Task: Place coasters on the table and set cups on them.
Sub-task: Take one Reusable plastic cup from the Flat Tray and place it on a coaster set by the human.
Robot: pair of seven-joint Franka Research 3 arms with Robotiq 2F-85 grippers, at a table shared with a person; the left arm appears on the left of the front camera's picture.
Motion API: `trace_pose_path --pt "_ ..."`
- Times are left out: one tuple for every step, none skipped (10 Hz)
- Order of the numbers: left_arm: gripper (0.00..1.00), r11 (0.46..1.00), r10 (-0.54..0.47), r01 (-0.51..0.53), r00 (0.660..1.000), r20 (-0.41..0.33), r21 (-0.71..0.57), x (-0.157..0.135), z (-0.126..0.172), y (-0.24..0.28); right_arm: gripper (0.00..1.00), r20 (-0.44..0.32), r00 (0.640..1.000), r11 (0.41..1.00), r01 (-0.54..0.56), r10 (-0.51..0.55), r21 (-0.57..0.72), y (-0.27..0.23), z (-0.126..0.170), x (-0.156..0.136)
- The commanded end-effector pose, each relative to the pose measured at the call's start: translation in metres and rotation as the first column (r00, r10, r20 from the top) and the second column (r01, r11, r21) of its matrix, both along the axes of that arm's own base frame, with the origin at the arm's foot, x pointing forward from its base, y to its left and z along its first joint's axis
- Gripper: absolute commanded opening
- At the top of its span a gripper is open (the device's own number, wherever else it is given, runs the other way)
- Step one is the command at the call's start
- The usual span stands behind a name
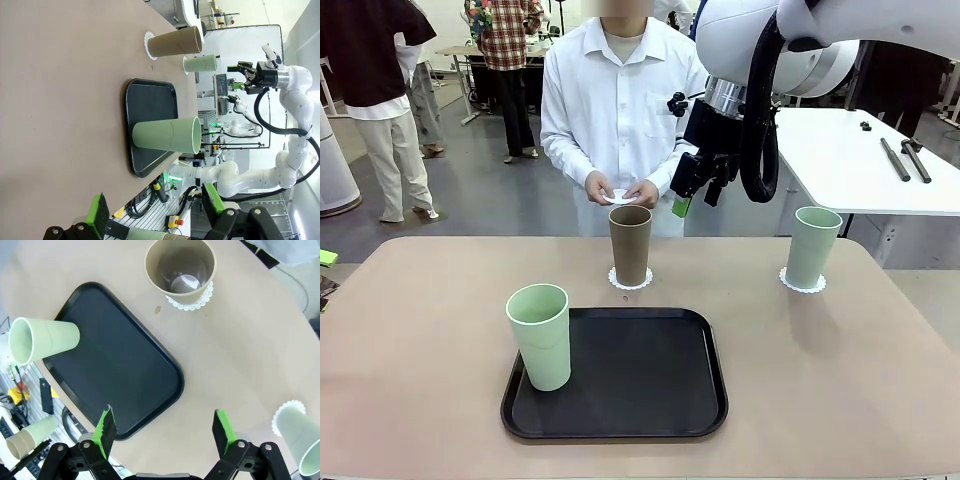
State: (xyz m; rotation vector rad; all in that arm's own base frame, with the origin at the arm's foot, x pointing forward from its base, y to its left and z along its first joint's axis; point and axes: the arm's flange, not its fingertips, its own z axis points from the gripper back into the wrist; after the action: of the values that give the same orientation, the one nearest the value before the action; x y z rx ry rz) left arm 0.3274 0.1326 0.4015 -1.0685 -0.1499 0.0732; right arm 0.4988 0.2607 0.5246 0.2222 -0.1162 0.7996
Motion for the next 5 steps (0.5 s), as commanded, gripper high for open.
trace_pose_path --pt "1.0 1.0 0.006 -0.006 1.0 0.006 -0.012 0.0 0.001 0.001 1.0 0.009 1.0 1.0 -0.014 0.013 0.023 -0.002 -0.002 0.002" --pt "1.0 1.0 0.006 -0.006 1.0 0.006 -0.012 0.0 0.001 0.001 1.0 0.009 1.0 1.0 -0.014 0.013 0.023 -0.002 -0.002 0.002" --pt "1.0 1.0 0.006 -0.006 1.0 0.006 -0.012 0.0 0.001 0.001 1.0 0.0 1.0 1.0 0.0 0.0 0.0 0.0 0.0 0.0" --pt "1.0 1.0 0.006 -0.006 1.0 0.006 -0.012 0.0 0.001 0.001 1.0 0.022 0.994 0.993 0.103 -0.102 -0.054 -0.028 -0.005 -0.023" --pt "1.0 1.0 0.006 -0.006 1.0 0.006 -0.012 0.0 0.001 0.001 1.0 0.014 0.977 0.976 0.212 -0.212 -0.047 -0.065 -0.015 -0.039"
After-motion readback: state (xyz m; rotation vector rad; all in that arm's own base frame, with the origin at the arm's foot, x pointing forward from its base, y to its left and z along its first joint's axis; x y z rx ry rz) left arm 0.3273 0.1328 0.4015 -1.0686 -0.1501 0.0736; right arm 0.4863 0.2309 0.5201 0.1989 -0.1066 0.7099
